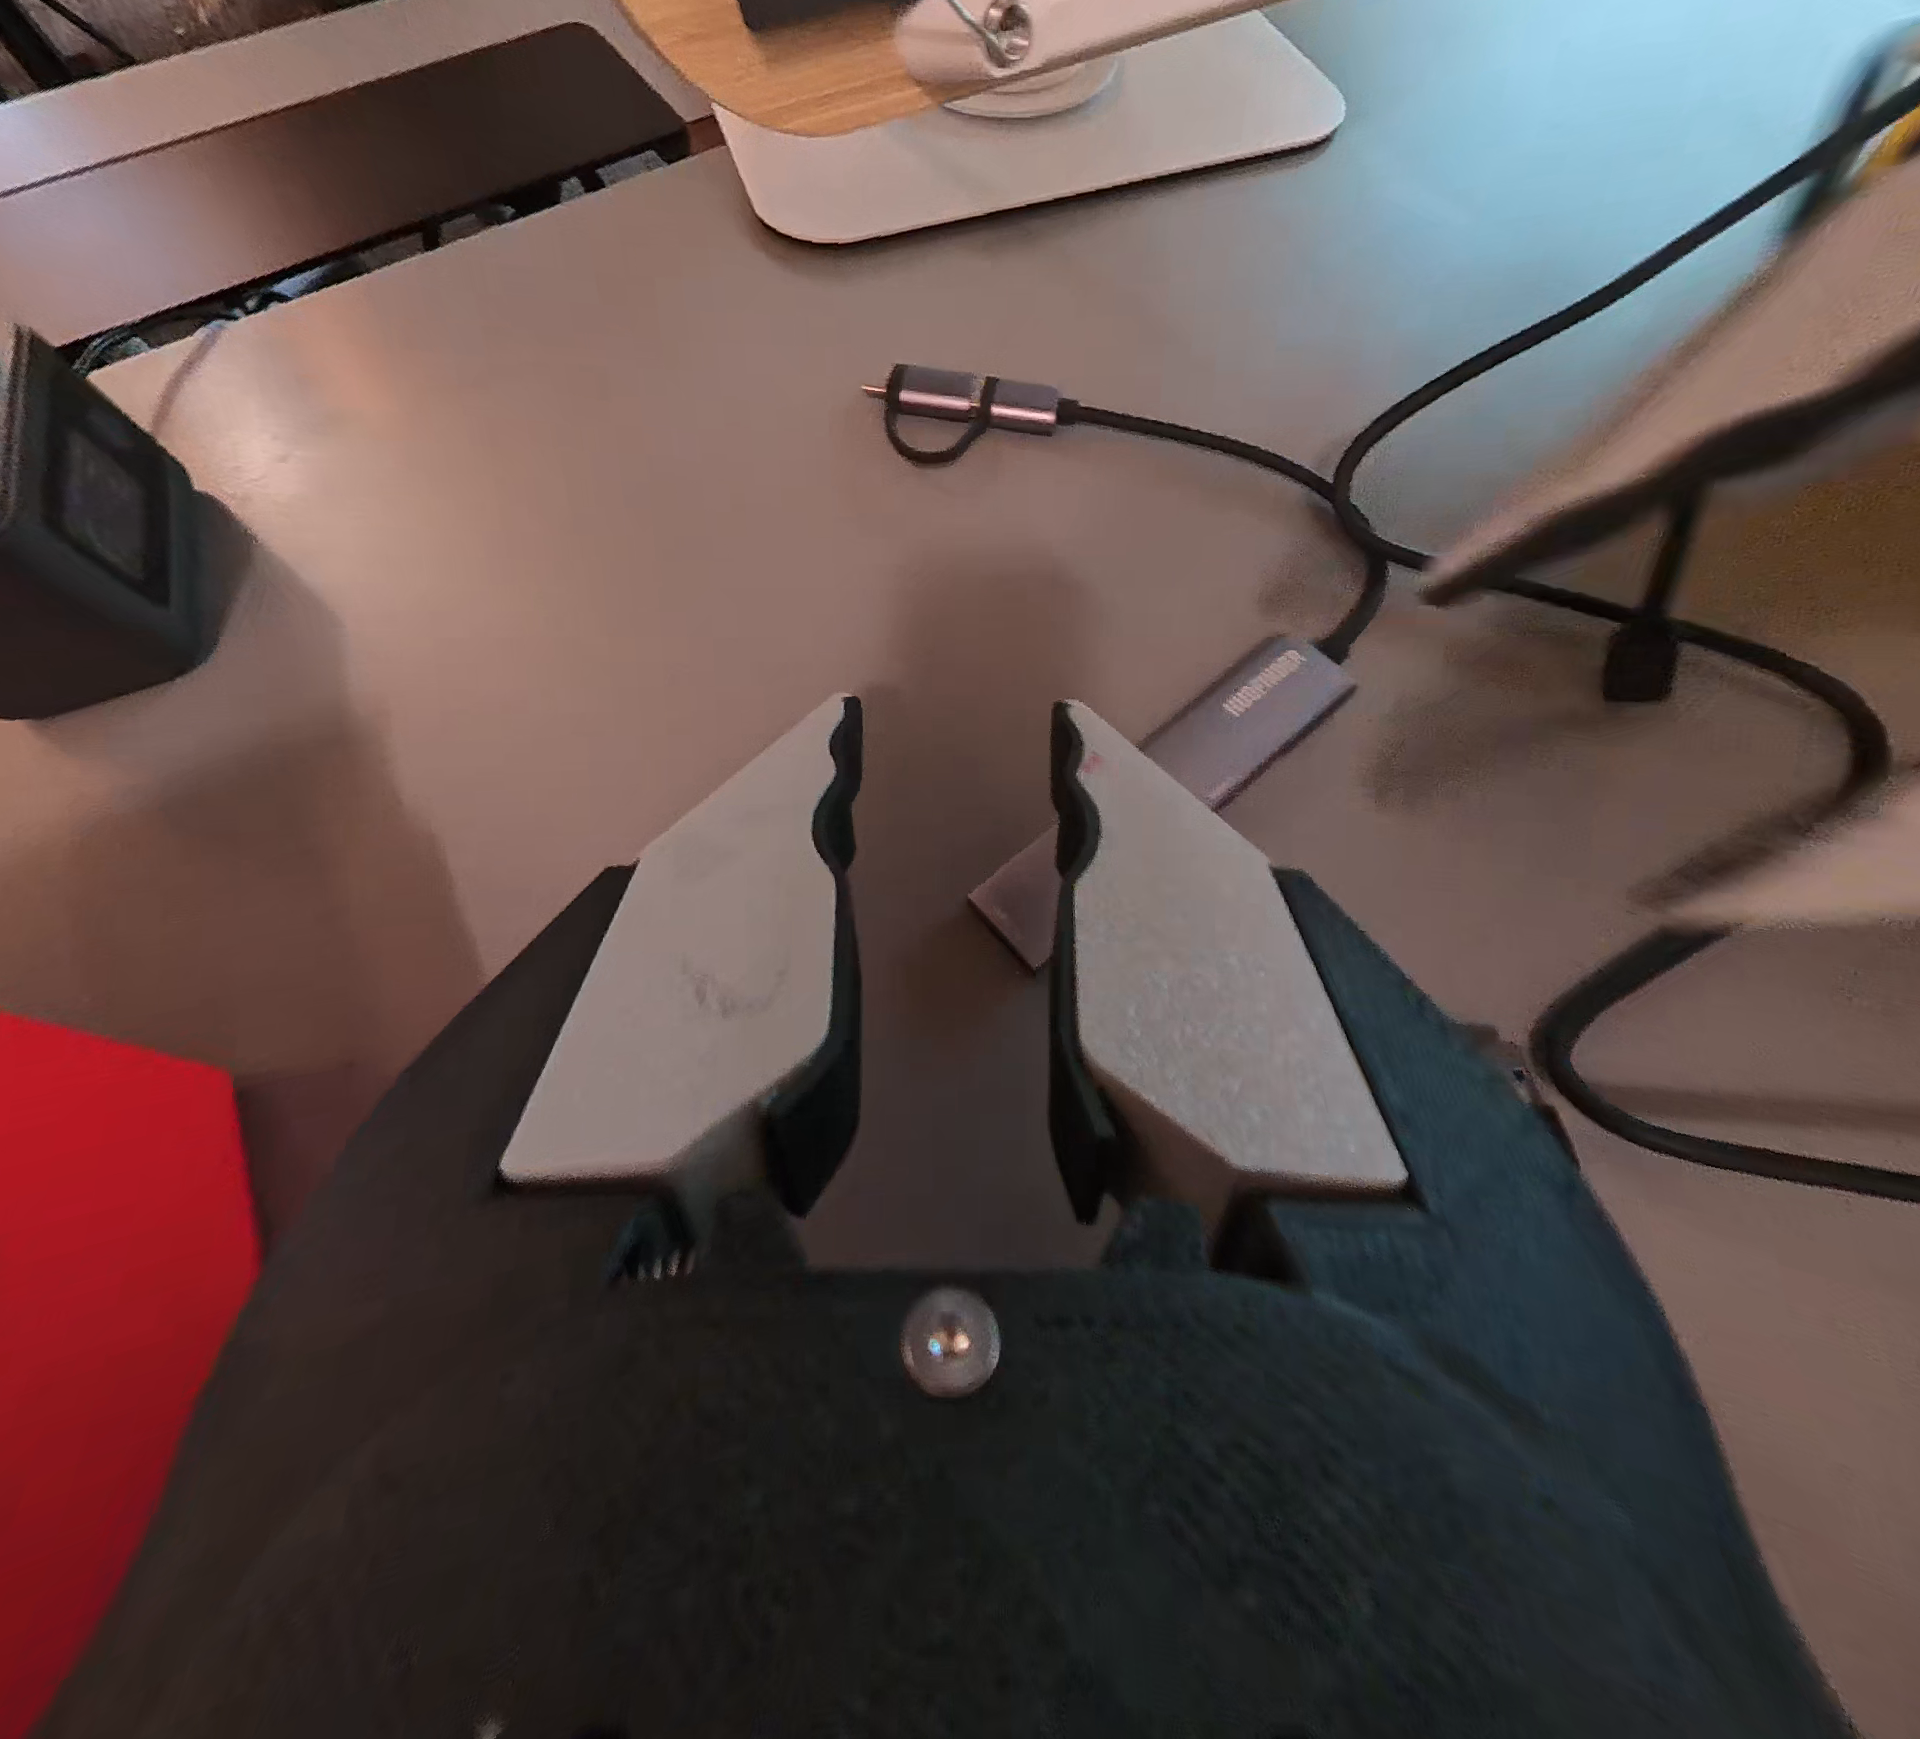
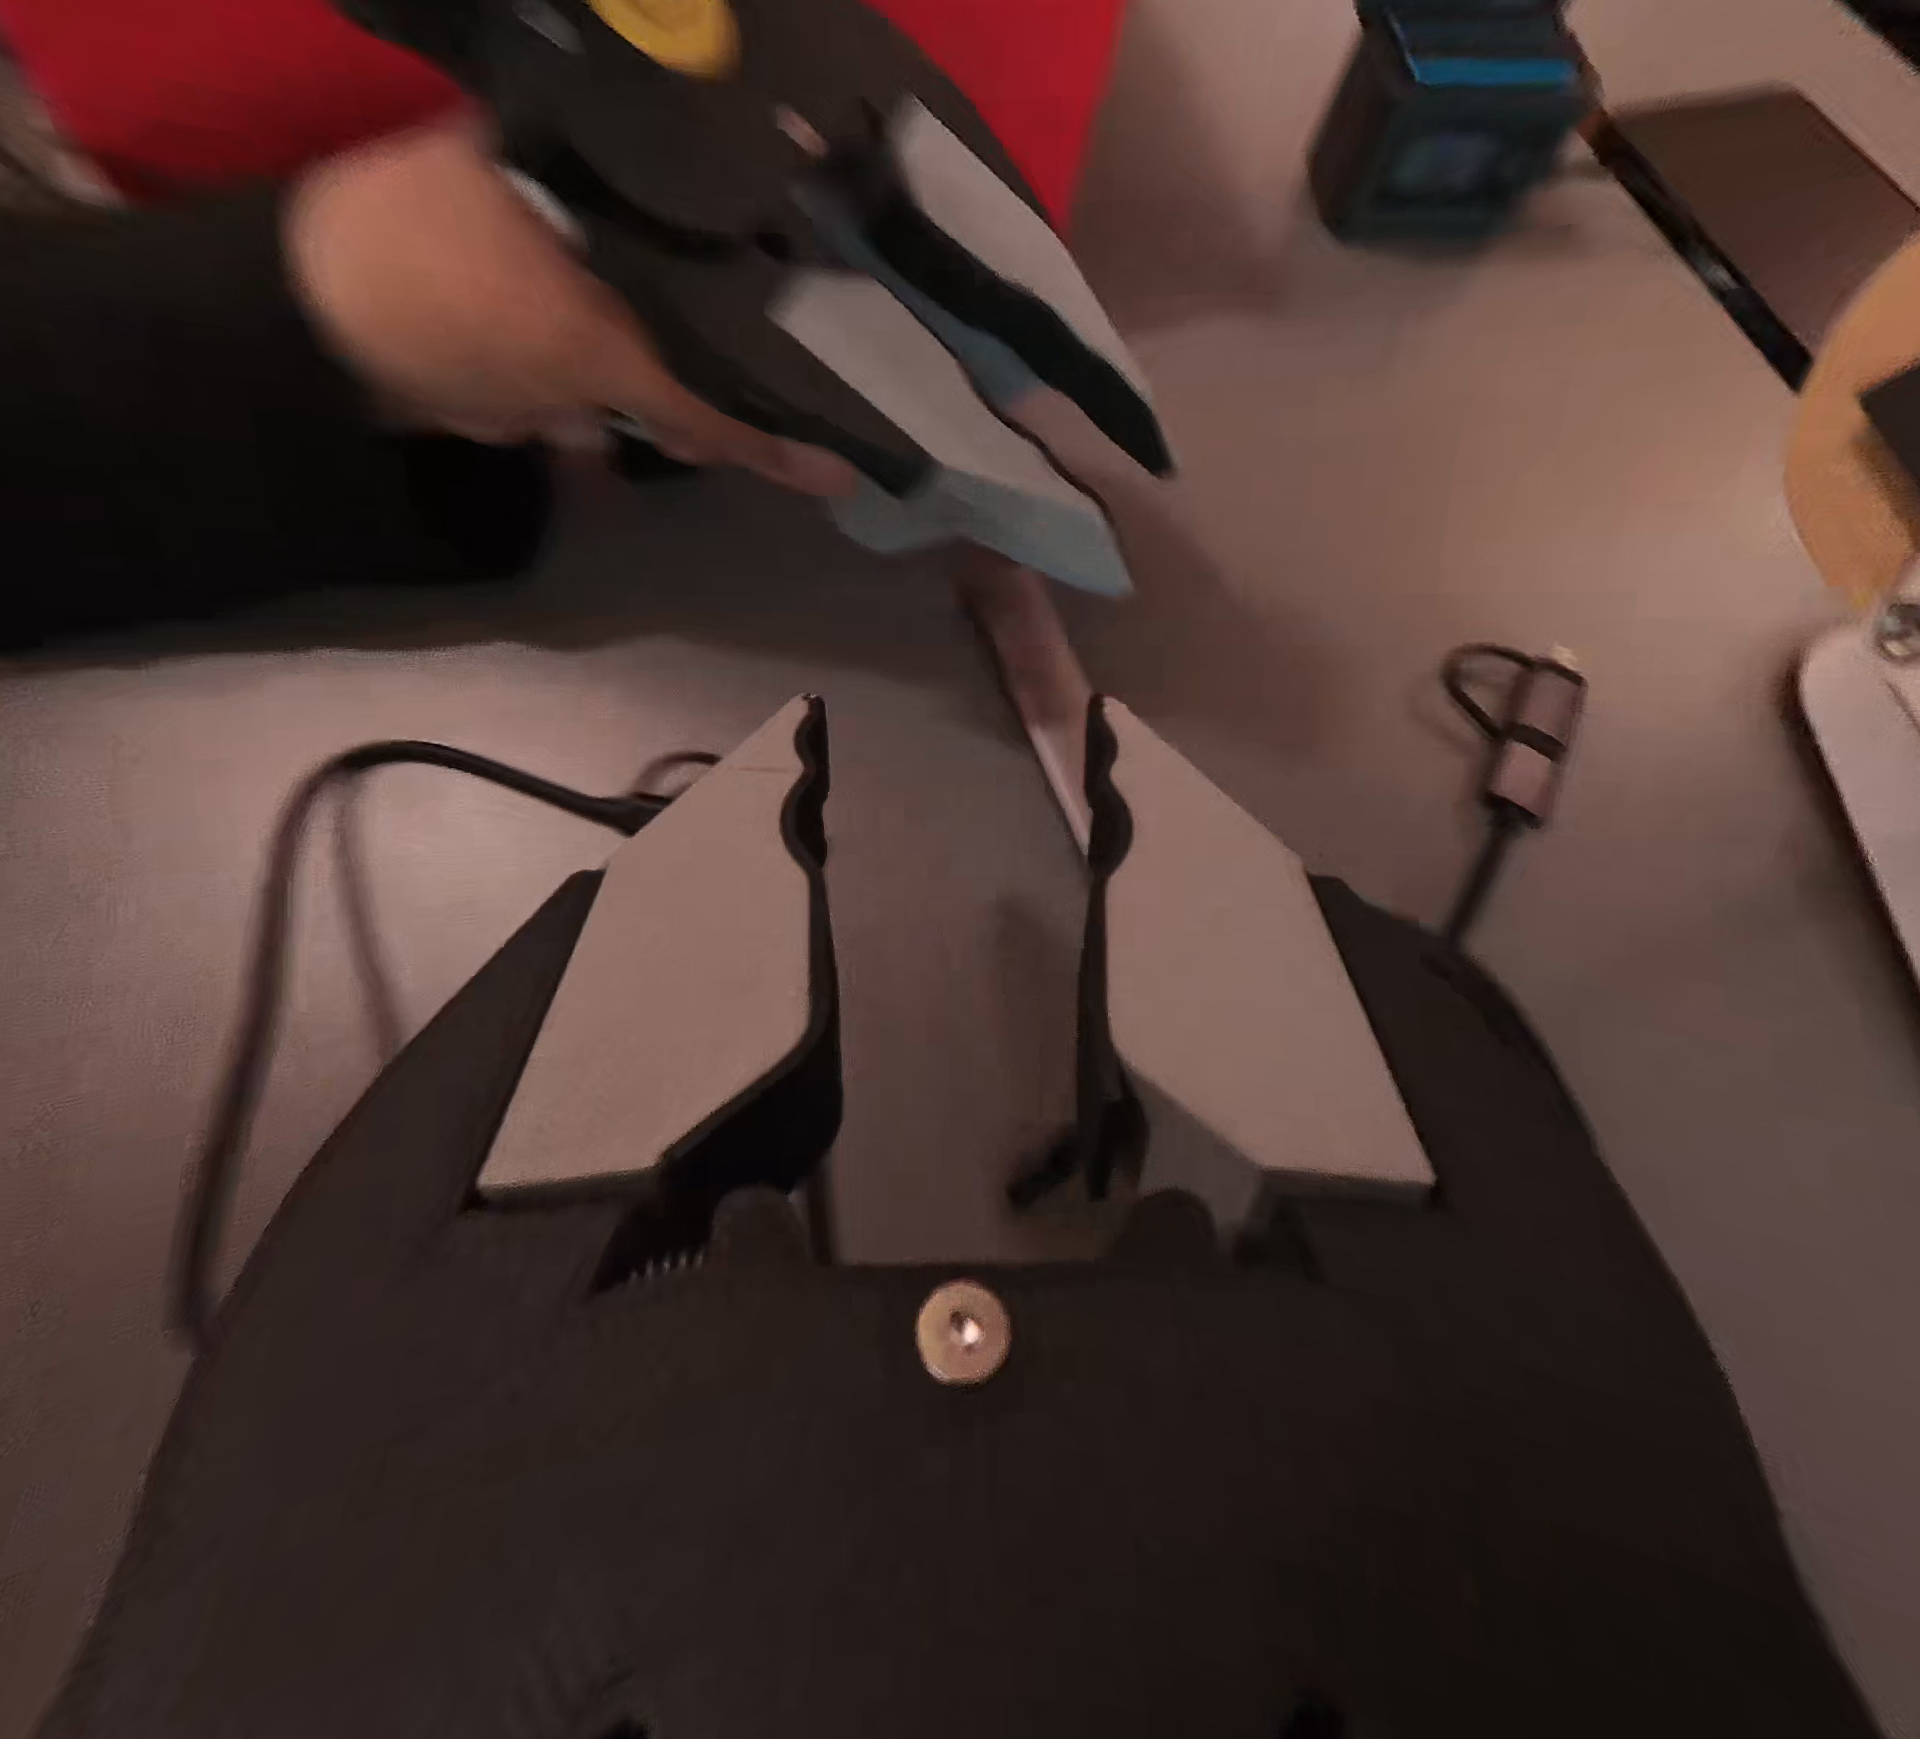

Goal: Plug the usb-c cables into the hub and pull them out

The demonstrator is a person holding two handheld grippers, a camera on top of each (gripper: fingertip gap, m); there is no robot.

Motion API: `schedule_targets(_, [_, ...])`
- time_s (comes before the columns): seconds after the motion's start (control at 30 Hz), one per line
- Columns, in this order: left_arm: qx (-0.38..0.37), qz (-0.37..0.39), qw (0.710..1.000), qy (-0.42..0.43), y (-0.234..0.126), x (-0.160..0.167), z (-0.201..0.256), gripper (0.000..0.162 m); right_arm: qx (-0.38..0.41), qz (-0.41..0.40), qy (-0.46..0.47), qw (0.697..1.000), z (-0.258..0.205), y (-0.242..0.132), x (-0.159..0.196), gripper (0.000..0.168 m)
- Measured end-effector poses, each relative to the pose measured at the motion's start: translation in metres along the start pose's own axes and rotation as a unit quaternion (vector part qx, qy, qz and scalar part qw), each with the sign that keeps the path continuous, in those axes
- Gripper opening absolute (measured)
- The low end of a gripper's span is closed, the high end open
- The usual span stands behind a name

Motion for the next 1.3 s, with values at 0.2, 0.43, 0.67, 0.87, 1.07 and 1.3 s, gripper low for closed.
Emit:
schedule_targets(0.2, [0.012,-0.008,1.0,-0.013,0.001,0.004,-0.002,0.034,0.075,-0.116,-0.044,0.989,0.043,0.03,0.056,0.049])
schedule_targets(0.43, [0.032,-0.019,0.999,0.005,0.002,0.007,0.005,0.031,0.032,-0.102,-0.063,0.992,0.048,0.028,0.06,0.039])
schedule_targets(0.67, [0.085,0.019,0.996,0.029,-0.004,-0.005,0.026,0.034,0.011,-0.083,-0.018,0.996,0.046,0.016,0.067,0.02])
schedule_targets(0.87, [0.079,0.047,0.986,0.138,-0.009,-0.011,0.041,0.046,-0.011,-0.024,0.041,0.999,0.049,-0.008,0.049,0.018])
schedule_targets(1.07, [0.006,0.093,0.955,0.282,-0.013,-0.016,0.049,0.05,-0.039,-0.013,0.088,0.995,0.05,-0.026,0.049,0.019])
schedule_targets(1.3, [0.004,0.112,0.917,0.383,-0.012,-0.008,0.065,0.042,-0.116,-0.058,0.081,0.988,0.026,-0.041,0.059,0.019])
Point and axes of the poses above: each gripper's, where its closed fingertips meet, y out along the fingers, x out of its underside, z = x × y across the jaws, the point moved 1 cm from there along -y, back along the fingers, and after that the axes turned 3 degrees about -y, right-handed, at the moved point
